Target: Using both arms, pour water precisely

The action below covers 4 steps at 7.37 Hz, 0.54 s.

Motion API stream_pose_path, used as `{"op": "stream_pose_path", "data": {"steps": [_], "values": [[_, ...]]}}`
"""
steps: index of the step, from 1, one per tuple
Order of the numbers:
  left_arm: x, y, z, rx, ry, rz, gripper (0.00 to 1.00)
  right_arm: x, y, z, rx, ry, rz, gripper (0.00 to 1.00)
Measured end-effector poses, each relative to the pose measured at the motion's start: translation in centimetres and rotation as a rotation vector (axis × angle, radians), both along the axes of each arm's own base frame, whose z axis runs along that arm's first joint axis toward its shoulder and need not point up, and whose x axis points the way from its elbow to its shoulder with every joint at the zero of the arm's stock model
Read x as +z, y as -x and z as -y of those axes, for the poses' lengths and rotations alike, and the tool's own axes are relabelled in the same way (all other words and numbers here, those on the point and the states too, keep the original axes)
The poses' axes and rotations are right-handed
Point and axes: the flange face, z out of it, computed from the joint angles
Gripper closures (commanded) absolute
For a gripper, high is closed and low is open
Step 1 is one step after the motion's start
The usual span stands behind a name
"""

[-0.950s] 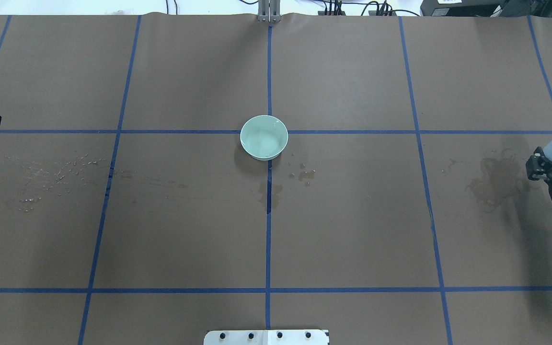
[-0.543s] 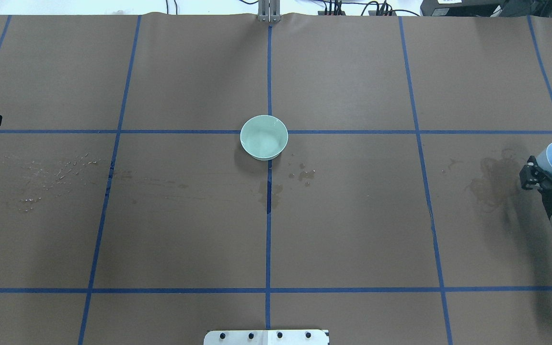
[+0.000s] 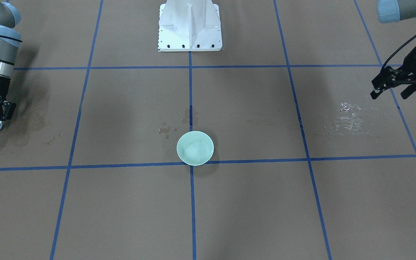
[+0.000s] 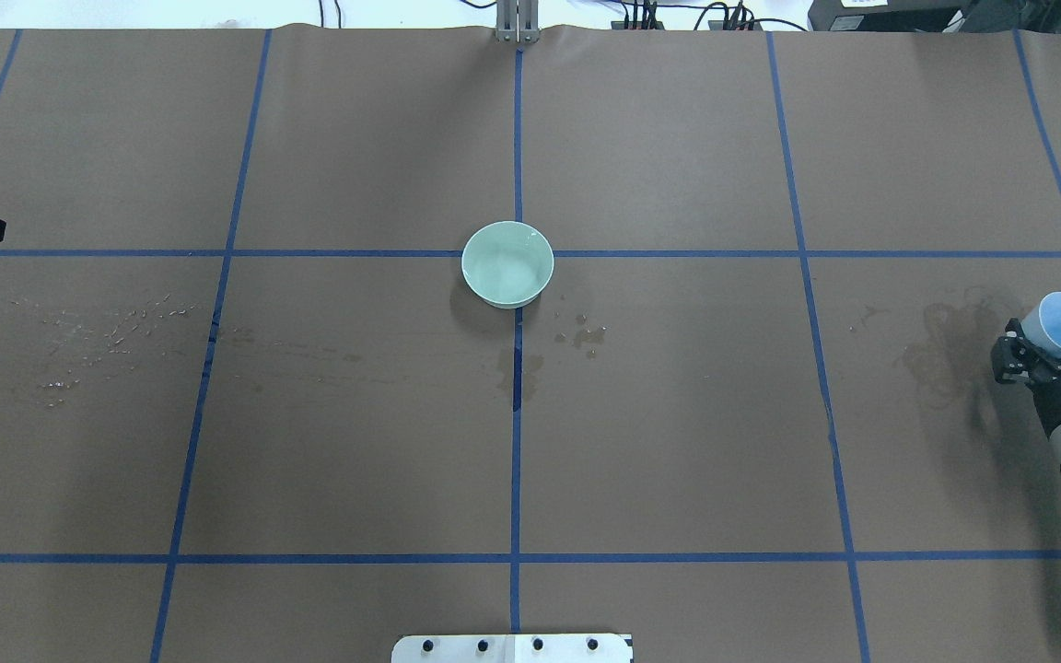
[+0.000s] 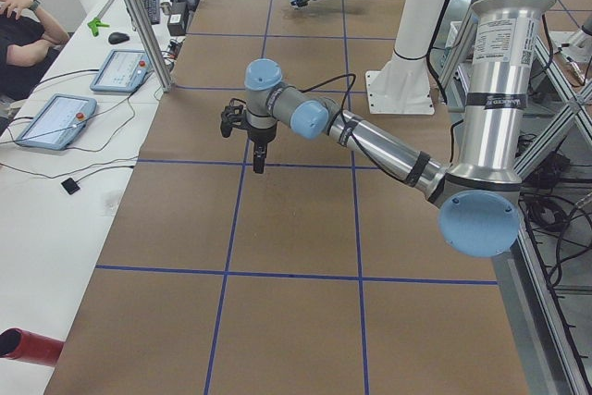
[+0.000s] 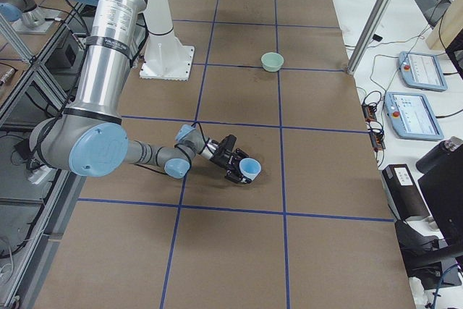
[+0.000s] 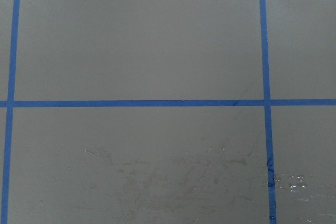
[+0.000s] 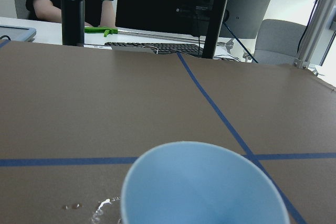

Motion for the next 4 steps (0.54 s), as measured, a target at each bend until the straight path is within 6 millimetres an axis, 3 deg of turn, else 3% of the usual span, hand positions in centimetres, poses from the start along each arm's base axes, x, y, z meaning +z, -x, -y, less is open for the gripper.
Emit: {"op": "stream_pose_path", "data": {"steps": [1, 2, 4], "values": [[-0.07, 0.01, -0.01, 0.0, -0.001, 0.0, 0.0, 0.22, 0.18, -0.24, -0.008, 0.002, -0.004, 0.21], [-0.11, 0.02, -0.02, 0.0, -0.002, -0.001, 0.0, 0.3, 0.29, -0.38, -0.012, 0.001, -0.006, 0.0], [-0.16, 0.04, -0.08, -0.001, -0.002, -0.001, 0.0, 0.24, 0.17, -0.39, -0.004, -0.012, -0.012, 0.0]]}}
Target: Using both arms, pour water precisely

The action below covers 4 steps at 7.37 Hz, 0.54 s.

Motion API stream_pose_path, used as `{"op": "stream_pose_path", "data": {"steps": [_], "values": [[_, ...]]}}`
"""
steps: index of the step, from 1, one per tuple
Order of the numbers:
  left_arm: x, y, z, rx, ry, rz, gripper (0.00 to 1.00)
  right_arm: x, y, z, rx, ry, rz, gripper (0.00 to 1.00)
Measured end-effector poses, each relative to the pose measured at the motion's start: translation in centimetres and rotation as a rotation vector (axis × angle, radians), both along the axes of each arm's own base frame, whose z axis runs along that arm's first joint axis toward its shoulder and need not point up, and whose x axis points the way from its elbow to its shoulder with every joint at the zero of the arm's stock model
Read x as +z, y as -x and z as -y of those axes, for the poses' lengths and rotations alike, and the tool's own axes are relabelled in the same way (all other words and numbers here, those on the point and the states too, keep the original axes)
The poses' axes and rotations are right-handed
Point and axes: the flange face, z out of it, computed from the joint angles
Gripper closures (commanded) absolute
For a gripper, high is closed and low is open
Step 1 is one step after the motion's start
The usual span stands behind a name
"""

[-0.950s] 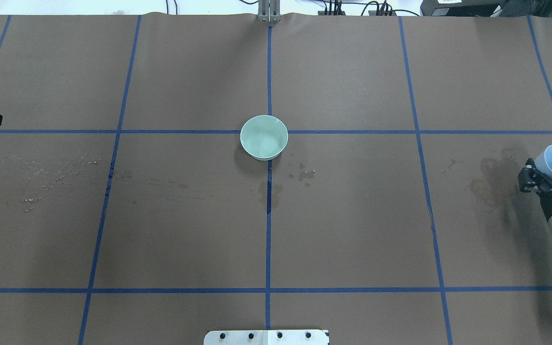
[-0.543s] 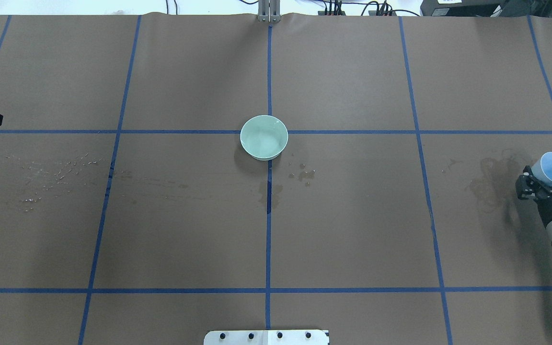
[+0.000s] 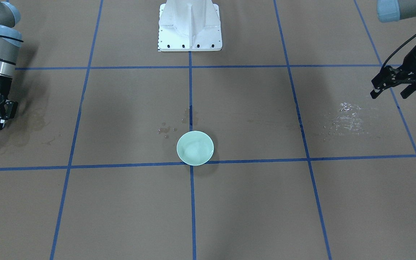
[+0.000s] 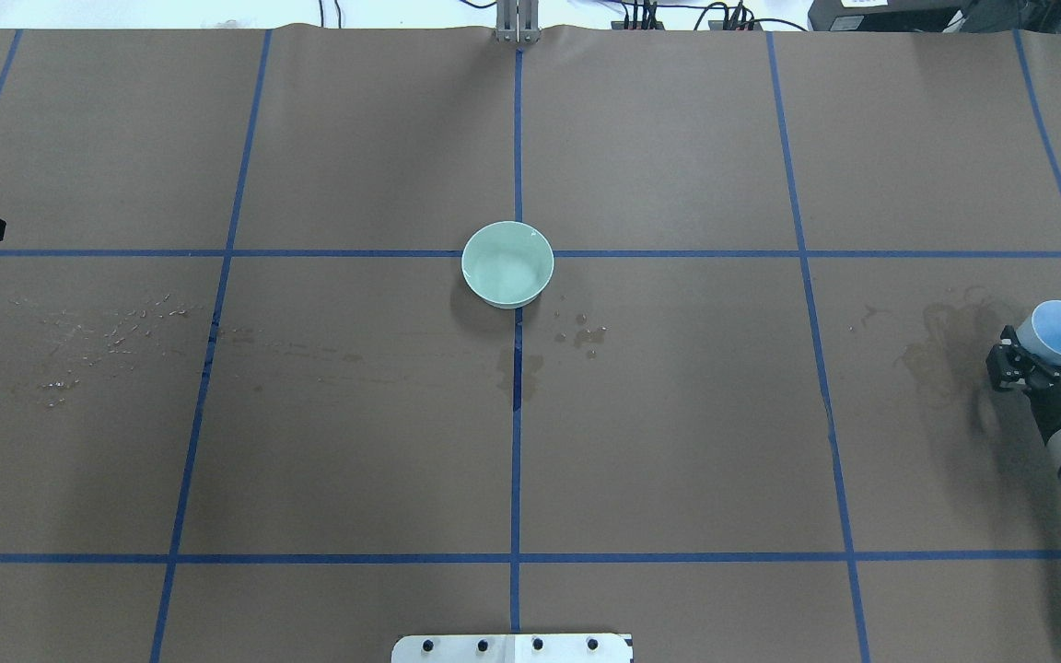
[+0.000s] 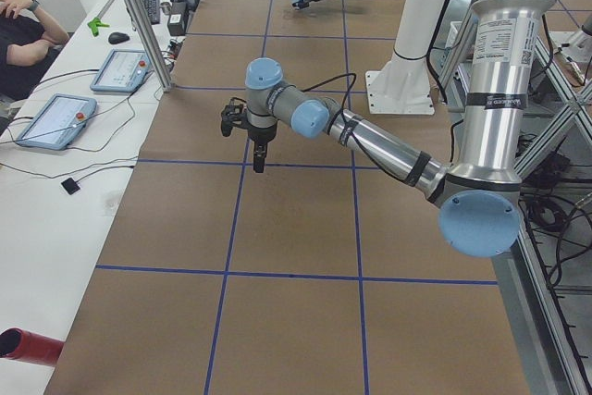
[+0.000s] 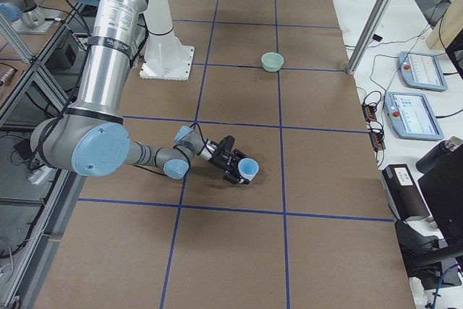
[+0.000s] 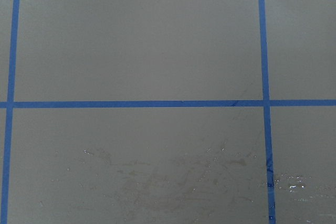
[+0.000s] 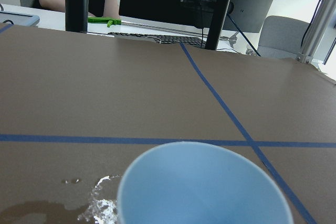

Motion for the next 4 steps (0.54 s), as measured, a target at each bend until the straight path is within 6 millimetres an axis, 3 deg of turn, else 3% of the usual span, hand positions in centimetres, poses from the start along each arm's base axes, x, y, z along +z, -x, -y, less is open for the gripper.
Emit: {"op": "stream_pose_path", "data": {"steps": [2, 4], "values": [[0.0, 0.0, 0.0, 0.0, 0.001, 0.0, 0.0, -0.6, -0.4, -0.1, -0.004, -0.011, 0.023, 0.0], [0.2, 0.0, 0.1, 0.0, 0.004, 0.001, 0.0, -1.0, -2.7, -1.2, -0.053, -0.023, 0.071, 0.0]]}}
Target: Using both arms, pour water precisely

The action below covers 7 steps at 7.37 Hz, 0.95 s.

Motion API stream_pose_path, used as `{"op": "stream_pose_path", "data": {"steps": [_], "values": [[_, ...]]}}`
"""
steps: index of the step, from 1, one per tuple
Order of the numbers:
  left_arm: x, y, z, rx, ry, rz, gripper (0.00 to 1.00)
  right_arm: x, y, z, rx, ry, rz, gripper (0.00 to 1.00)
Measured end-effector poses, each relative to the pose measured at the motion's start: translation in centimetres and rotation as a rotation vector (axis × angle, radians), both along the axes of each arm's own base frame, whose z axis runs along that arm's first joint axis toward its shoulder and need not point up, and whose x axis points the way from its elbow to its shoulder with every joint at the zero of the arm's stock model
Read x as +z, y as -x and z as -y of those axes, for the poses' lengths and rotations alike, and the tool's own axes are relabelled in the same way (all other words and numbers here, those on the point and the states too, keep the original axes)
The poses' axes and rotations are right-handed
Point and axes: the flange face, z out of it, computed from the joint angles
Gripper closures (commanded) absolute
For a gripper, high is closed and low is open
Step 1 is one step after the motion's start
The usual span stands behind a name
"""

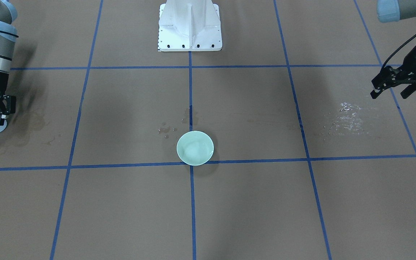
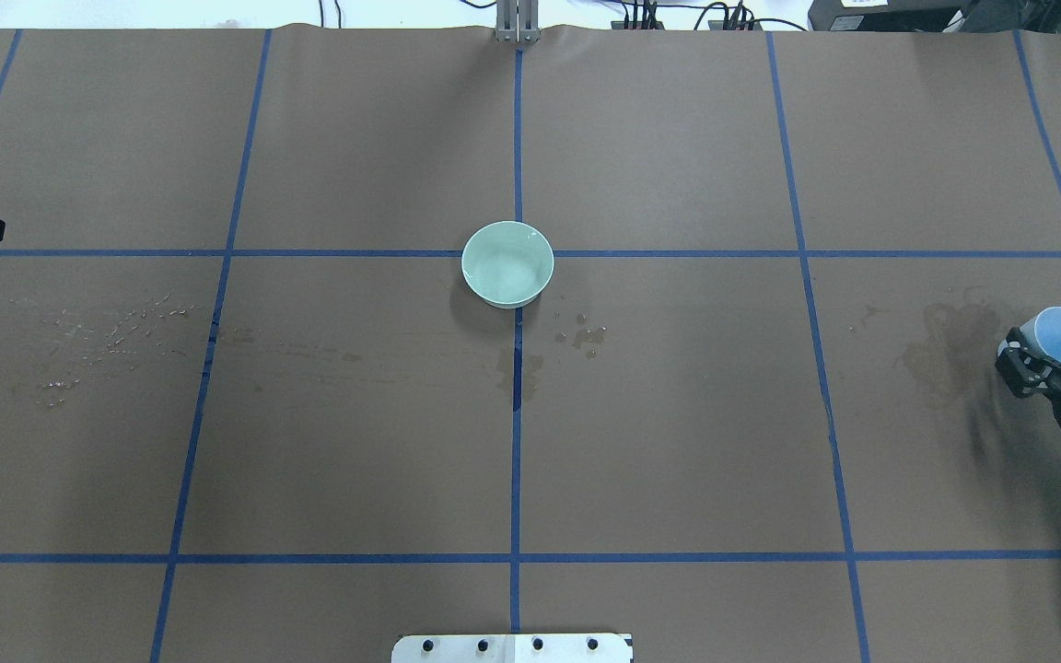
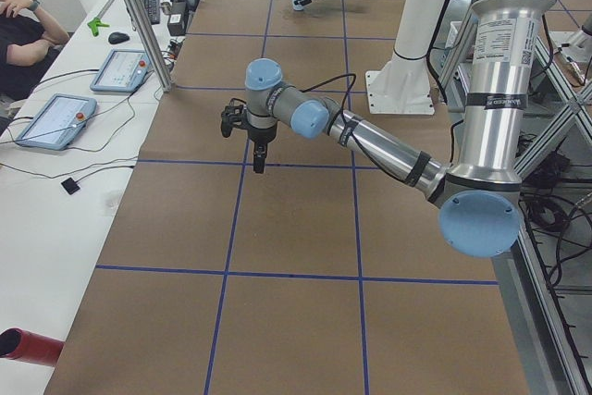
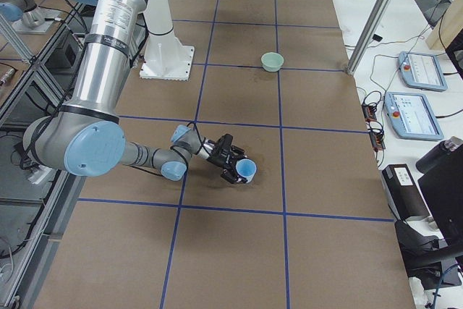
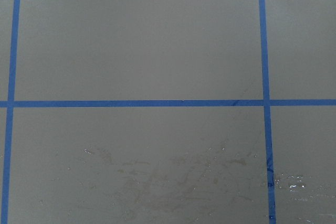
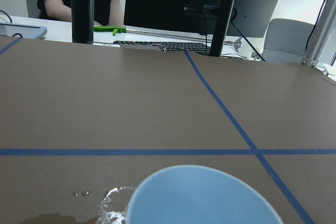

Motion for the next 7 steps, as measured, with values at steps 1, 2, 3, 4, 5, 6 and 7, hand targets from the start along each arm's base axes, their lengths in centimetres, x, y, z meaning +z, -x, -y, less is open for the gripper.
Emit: {"op": "stream_pose_path", "data": {"steps": [1, 2, 3, 4, 5, 6, 7], "values": [[0.0, 0.0, 0.0, 0.0, 0.0, 0.0, 0.0, 0.0, -1.2, -0.5, -0.021, -0.007, 0.006, 0.0], [0.0, 0.0, 0.0, 0.0, -0.001, -0.001, 0.0, -0.3, -1.9, -0.8, -0.031, -0.012, 0.012, 0.0], [0.0, 0.0, 0.0, 0.0, 0.0, -0.001, 0.0, -1.4, -2.3, -1.0, -0.042, -0.02, 0.022, 0.0], [0.0, 0.0, 0.0, 0.0, 0.0, -0.001, 0.0, -3.1, -2.6, -1.1, -0.058, -0.028, 0.035, 0.0], [0.0, 0.0, 0.0, 0.0, 0.001, -0.001, 0.0, -4.9, -3.1, -1.0, -0.072, -0.035, 0.046, 0.0], [-0.1, -0.1, 0.1, -0.002, 0.002, -0.002, 0.0, -6.5, -4.0, -0.3, -0.088, -0.03, 0.049, 0.0], [-0.5, -0.2, 0.2, -0.011, 0.006, -0.008, 0.0, -7.8, -5.5, 0.7, -0.112, -0.012, 0.05, 0.0]]}}
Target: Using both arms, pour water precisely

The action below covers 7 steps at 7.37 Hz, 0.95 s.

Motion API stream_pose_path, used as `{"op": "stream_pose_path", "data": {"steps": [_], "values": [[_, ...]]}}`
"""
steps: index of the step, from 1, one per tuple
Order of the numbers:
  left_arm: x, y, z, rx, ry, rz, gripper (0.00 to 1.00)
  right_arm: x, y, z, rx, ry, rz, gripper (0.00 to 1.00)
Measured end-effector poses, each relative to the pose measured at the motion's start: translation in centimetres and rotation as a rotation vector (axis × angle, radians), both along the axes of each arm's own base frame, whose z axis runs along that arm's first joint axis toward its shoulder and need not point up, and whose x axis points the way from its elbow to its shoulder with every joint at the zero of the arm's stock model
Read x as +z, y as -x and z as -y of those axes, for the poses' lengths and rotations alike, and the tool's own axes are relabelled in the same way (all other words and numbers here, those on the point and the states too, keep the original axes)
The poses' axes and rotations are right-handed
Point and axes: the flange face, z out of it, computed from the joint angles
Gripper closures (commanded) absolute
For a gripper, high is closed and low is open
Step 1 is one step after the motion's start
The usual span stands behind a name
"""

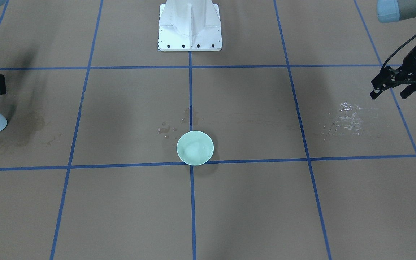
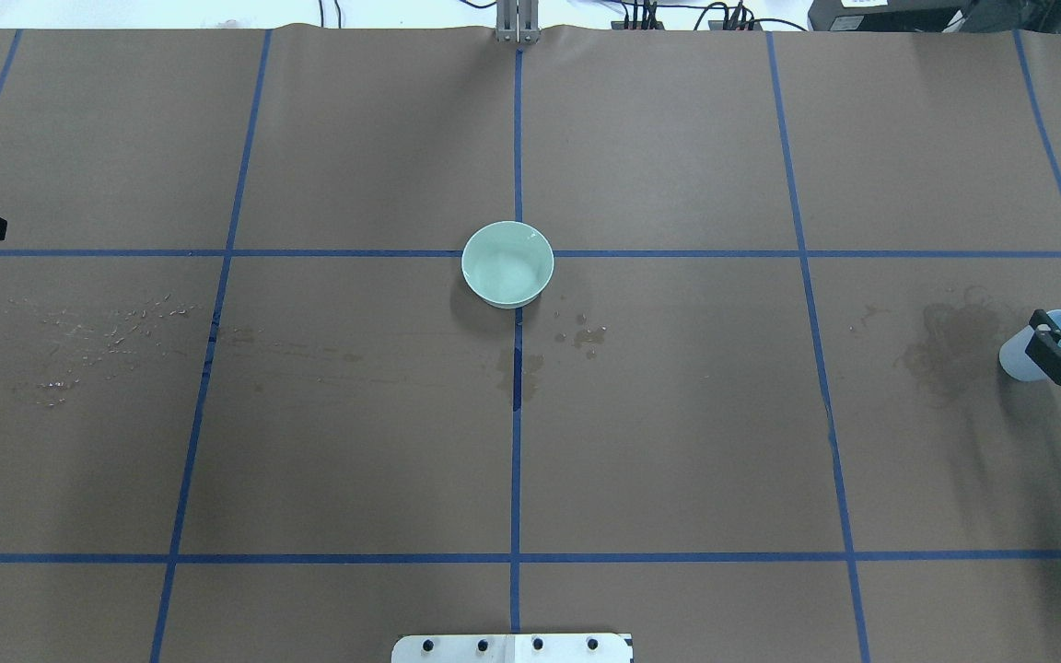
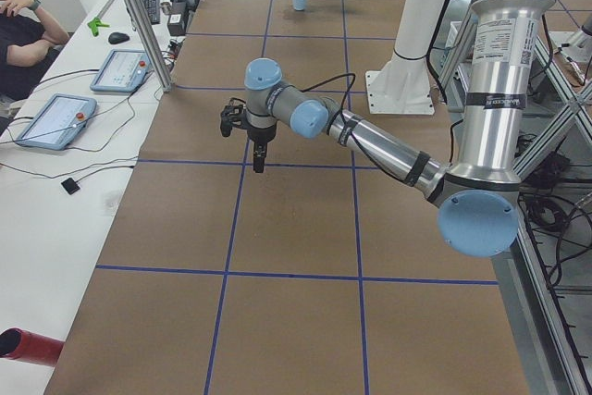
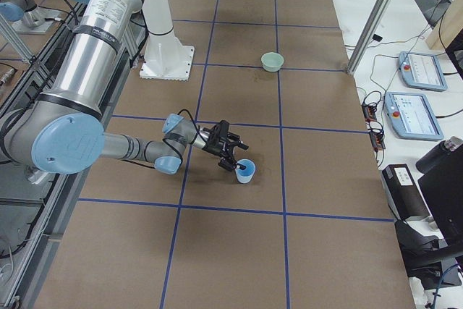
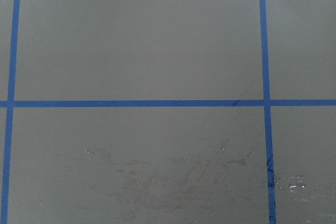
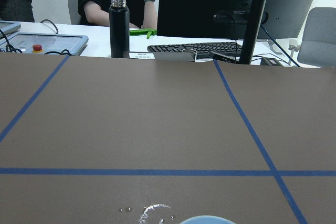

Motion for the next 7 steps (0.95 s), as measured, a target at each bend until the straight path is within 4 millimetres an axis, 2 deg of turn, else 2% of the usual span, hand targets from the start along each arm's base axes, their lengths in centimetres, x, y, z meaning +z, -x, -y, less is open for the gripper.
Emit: {"op": "stream_pose_path", "data": {"steps": [1, 2, 3, 5, 6, 7], "values": [[-1.9, -0.6, 0.9, -0.026, 0.016, -0.027, 0.0, -1.2, -2.2, 1.4, -0.037, 0.031, -0.004, 0.0], [-5.8, -2.4, 2.4, -0.051, 0.056, -0.083, 0.0, -2.4, -4.5, 3.0, -0.082, 0.07, -0.016, 0.0], [-10.5, -6.4, 3.3, -0.058, 0.116, -0.137, 0.0, -3.3, -6.0, 4.3, -0.123, 0.104, -0.026, 0.0], [-19.1, -17.6, 4.8, -0.087, 0.208, -0.17, 0.0, -4.3, -8.0, 6.7, -0.206, 0.177, -0.013, 0.0], [-22.3, -22.7, 5.6, -0.103, 0.234, -0.164, 0.0, -4.7, -9.9, 8.3, -0.284, 0.226, -0.002, 0.0], [-24.6, -27.6, 5.8, -0.121, 0.24, -0.146, 0.0, -5.0, -12.0, 9.7, -0.372, 0.277, 0.003, 0.0]]}}
